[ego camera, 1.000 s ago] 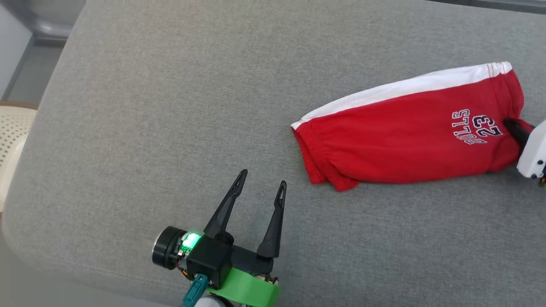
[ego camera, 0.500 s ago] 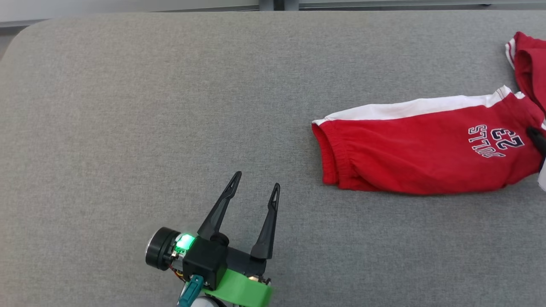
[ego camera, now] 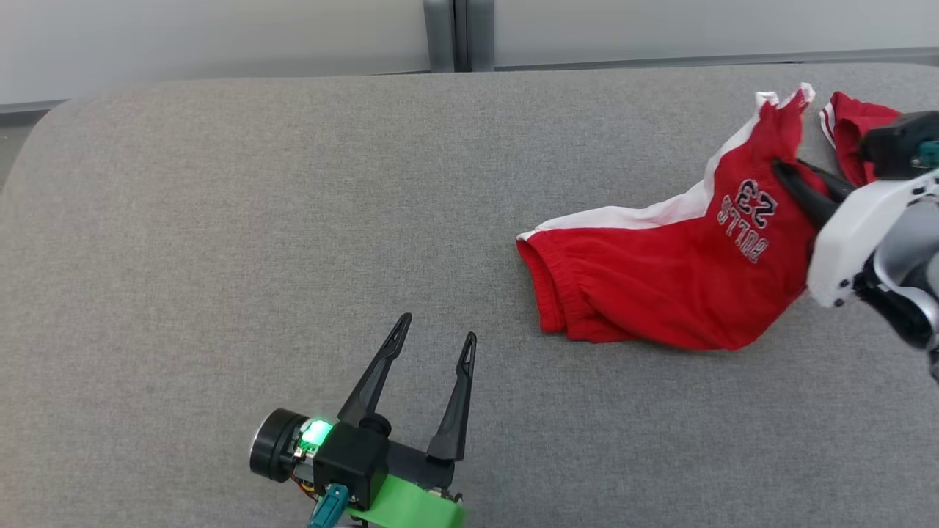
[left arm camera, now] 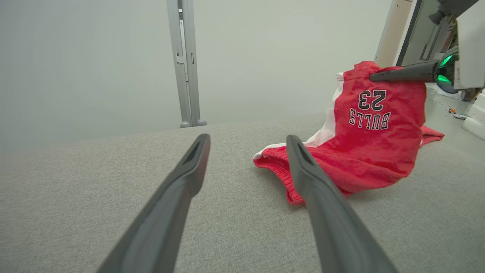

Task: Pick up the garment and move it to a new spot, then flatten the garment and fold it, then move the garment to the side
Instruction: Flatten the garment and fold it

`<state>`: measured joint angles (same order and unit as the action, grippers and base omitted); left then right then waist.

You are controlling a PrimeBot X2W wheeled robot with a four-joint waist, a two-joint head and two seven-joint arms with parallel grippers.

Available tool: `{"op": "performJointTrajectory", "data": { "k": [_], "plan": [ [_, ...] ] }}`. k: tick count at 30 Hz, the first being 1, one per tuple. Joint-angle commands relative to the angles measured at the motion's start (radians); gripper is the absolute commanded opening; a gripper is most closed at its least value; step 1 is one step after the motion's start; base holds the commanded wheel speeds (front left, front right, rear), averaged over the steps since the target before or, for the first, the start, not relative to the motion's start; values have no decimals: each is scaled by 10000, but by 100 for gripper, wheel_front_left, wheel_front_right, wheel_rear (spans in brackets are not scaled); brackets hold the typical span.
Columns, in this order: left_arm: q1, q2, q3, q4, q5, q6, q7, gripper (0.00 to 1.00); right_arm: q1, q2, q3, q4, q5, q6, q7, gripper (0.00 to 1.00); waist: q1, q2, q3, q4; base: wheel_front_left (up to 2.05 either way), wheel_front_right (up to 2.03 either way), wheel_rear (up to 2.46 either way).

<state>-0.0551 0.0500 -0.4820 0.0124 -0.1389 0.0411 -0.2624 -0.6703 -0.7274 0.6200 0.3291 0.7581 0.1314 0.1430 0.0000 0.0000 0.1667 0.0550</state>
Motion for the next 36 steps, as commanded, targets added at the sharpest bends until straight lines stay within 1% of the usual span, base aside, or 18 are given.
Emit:
{"op": "performJointTrajectory", "data": {
  "k": [1, 5, 8, 13, 18, 19, 20, 21, 22, 24, 26, 28, 30, 34, 36],
  "plan": [
    [109, 14, 25, 17, -57, 14, -27, 100, 57, 299, -57, -190, -187, -19, 139, 0, 0, 0, -127, 106, 0, 0, 0],
    [144, 14, -9, 12, -88, 15, -27, 100, 323, 1214, -286, -625, -645, -18, 449, 0, 0, 0, -176, 316, 0, 0, 0],
    [133, 14, -52, 16, -134, 22, -27, 100, 592, 1944, -602, -699, -929, -18, 515, 0, 0, 0, -171, 476, 0, 0, 0],
    [70, 14, -135, 8, -224, 16, -27, 100, 1258, 3462, -1005, -547, -1334, -18, 514, 0, 0, 0, -105, 755, 0, 0, 0],
    [-5, 14, -151, 5, -208, 28, -27, 100, 1651, 4412, -1007, -289, -1701, -16, 567, 0, 0, 0, 16, 932, 0, 0, 0],
    [-30, 14, -154, -1, -222, 25, -27, 100, 1718, 4565, -1036, -196, -1776, -16, 585, 2, 0, 0, 43, 956, 0, 0, 0],
    [-44, 14, -164, -4, -238, 26, -26, 100, 1757, 4653, -1074, -100, -1869, -16, 592, 25, 0, 0, 59, 973, 0, 0, 0],
    [-65, 14, -186, -7, -240, 20, -27, 100, 1792, 4770, -1114, 23, -1976, -18, 592, 55, 0, 0, 77, 992, 0, 0, 0],
    [-87, 14, -200, -7, -259, 12, -26, 100, 1809, 4870, -1141, 101, -2039, -18, 566, 100, 0, 0, 88, 1002, 0, 0, 0],
    [-121, 14, -213, 0, -311, -1, -26, 100, 1860, 5101, -1266, 218, -2160, -16, 396, 100, 0, 0, 94, 1012, 0, 0, 0],
    [-119, 14, -213, 12, -328, 4, -26, 100, 1959, 5280, -1329, 156, -2011, -16, 155, 100, 0, 0, 76, 989, 0, 0, 0],
    [-84, 14, -185, 10, -341, 35, -27, 100, 1985, 5301, -1426, -87, -1805, -18, -226, 100, 0, 0, 31, 923, 0, 0, 0],
    [-25, 14, -159, 5, -367, 66, -27, 100, 2052, 5142, -1539, -359, -1795, -18, -706, 100, 0, 0, -31, 828, 0, 0, 0],
    [123, 15, -29, -42, -411, 120, -27, 100, 2342, 4704, -1876, -730, -2232, -16, -1964, 100, 0, 0, -216, 564, 0, 0, 0],
    [242, 15, 154, -104, -424, 175, -27, 100, 2564, 4512, -2162, -707, -2503, -16, -2579, 100, 0, 0, -313, 399, 0, 0, 0]
  ]
}}
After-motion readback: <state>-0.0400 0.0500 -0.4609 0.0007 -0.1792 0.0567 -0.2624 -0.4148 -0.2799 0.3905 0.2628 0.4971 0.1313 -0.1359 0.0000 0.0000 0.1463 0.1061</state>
